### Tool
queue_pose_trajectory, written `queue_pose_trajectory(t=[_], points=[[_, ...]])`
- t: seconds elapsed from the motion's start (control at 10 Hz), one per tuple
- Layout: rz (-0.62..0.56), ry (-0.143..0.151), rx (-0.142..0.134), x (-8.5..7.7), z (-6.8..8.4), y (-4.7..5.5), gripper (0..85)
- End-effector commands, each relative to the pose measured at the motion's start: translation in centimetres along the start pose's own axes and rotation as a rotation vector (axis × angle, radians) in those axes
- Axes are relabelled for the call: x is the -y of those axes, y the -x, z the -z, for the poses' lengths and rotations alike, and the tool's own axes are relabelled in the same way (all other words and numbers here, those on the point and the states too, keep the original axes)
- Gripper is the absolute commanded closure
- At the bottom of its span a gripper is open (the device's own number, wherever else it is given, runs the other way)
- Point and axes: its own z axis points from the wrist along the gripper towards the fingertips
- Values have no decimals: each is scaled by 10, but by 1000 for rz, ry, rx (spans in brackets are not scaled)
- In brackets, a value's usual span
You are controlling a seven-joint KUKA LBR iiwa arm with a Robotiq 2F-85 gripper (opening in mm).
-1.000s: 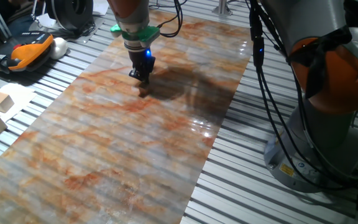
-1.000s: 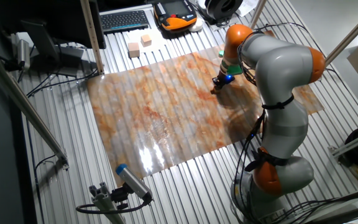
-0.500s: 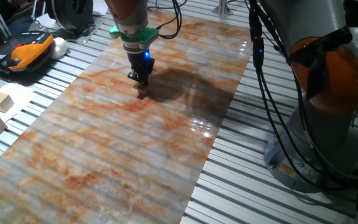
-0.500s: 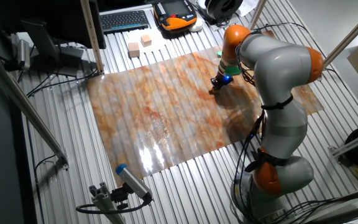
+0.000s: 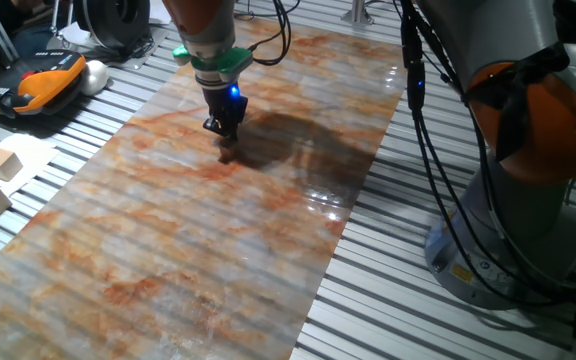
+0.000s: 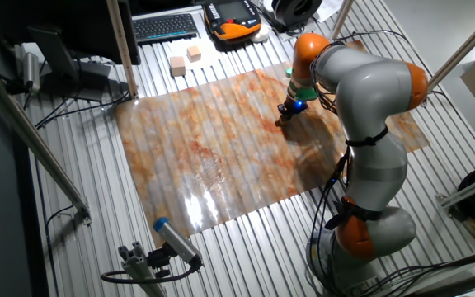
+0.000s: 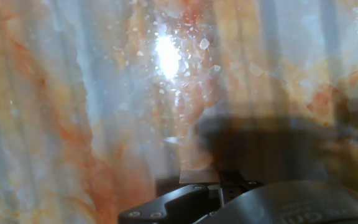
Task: Use the gripper to push the small block from left to right
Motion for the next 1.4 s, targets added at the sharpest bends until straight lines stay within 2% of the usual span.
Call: queue_pose_trajectory(t=[0.0, 0.5, 1.0, 1.3], points=[[-2, 0, -1, -1, -1, -1, 850], [-28, 0, -4, -14, -3, -10, 850], [-55, 6, -3, -26, -4, -13, 850], [-75, 13, -4, -34, -1, -11, 850]])
